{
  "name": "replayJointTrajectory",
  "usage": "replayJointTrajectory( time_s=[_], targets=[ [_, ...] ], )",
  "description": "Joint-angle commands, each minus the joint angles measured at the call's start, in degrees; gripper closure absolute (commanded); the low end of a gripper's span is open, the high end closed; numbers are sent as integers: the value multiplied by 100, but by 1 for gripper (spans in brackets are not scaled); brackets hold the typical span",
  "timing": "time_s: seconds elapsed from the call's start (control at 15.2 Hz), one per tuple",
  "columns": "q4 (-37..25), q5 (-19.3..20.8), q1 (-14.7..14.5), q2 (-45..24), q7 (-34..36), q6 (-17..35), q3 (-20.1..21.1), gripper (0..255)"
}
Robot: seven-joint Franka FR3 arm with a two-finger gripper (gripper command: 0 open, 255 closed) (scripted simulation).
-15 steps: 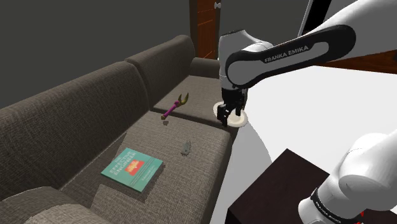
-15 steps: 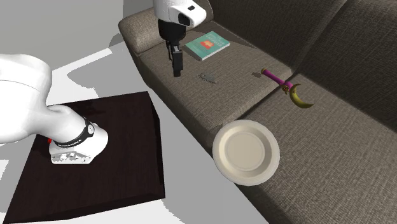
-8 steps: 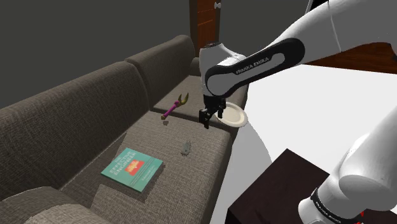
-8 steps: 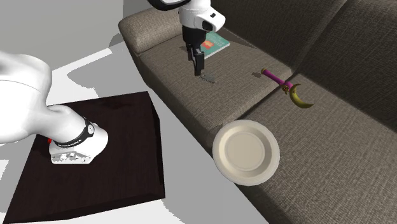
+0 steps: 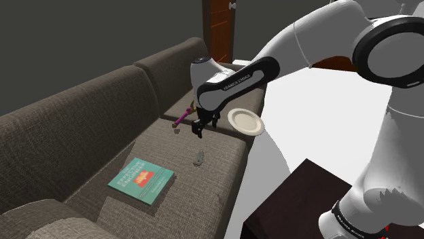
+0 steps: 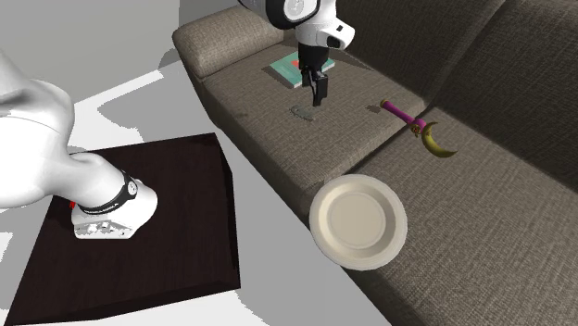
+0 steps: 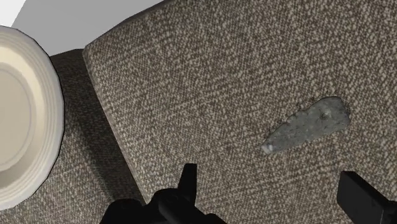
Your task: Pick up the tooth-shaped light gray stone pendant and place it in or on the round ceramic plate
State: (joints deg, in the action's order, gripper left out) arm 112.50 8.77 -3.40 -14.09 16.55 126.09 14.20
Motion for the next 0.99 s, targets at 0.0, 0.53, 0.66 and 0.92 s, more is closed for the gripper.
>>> replayJointTrajectory(
  time_s=[0.0,0.53,0.66,0.92],
  targets=[
    [-374,156,-80,-400,112,81,-20,0],
    [-560,357,-165,-937,246,461,-99,0],
    [-539,386,-171,-1010,264,554,-115,0],
    [-540,386,-171,-1011,264,553,-115,0]
  ],
)
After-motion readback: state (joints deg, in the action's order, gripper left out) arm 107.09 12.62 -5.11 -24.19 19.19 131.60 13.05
